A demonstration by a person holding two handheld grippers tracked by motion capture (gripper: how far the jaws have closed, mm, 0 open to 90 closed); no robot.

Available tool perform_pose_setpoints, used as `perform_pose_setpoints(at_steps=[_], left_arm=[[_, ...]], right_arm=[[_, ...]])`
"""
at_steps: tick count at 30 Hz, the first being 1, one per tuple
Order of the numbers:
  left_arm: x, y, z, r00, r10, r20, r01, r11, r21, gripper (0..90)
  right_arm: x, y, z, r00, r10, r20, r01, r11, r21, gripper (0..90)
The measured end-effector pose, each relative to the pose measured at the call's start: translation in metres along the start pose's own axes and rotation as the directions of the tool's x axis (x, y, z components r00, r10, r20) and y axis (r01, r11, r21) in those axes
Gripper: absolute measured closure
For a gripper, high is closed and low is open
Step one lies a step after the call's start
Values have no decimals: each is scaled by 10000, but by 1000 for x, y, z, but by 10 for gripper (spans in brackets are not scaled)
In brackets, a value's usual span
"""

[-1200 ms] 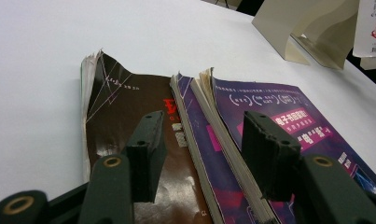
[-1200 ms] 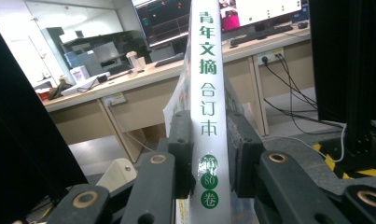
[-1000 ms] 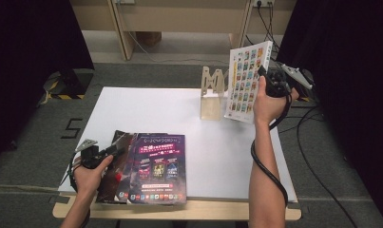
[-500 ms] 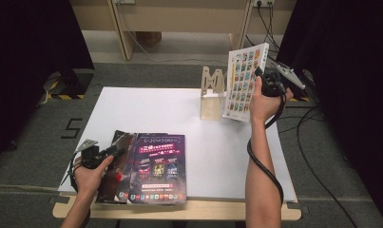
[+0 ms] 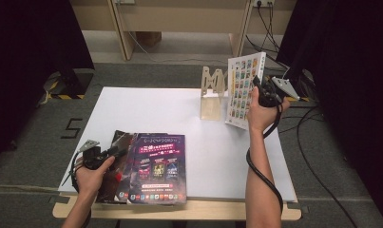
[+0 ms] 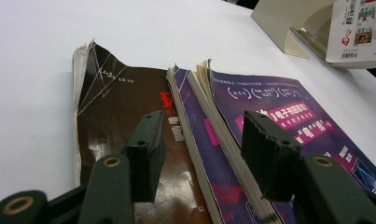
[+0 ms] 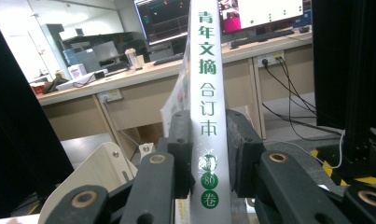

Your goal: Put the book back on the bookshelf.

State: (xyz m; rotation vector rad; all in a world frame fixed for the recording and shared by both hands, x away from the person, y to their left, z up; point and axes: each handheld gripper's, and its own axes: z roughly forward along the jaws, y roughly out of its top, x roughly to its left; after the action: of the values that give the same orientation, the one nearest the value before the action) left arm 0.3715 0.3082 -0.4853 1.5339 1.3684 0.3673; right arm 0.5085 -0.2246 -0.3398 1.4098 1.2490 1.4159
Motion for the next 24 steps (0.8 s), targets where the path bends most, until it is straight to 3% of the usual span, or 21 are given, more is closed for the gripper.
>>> perform_pose_setpoints(at_steps=[4,24], left_arm=[[-1,0,1,10000,31,28,-31,10000,29,486],[-3,1,0,10000,85,24,-85,10000,-7,484]], right_arm=[[0,-5,-5,9995,-306,-54,306,9995,35,743],[-10,-30,-36,9967,-796,-138,796,9968,-43,731]])
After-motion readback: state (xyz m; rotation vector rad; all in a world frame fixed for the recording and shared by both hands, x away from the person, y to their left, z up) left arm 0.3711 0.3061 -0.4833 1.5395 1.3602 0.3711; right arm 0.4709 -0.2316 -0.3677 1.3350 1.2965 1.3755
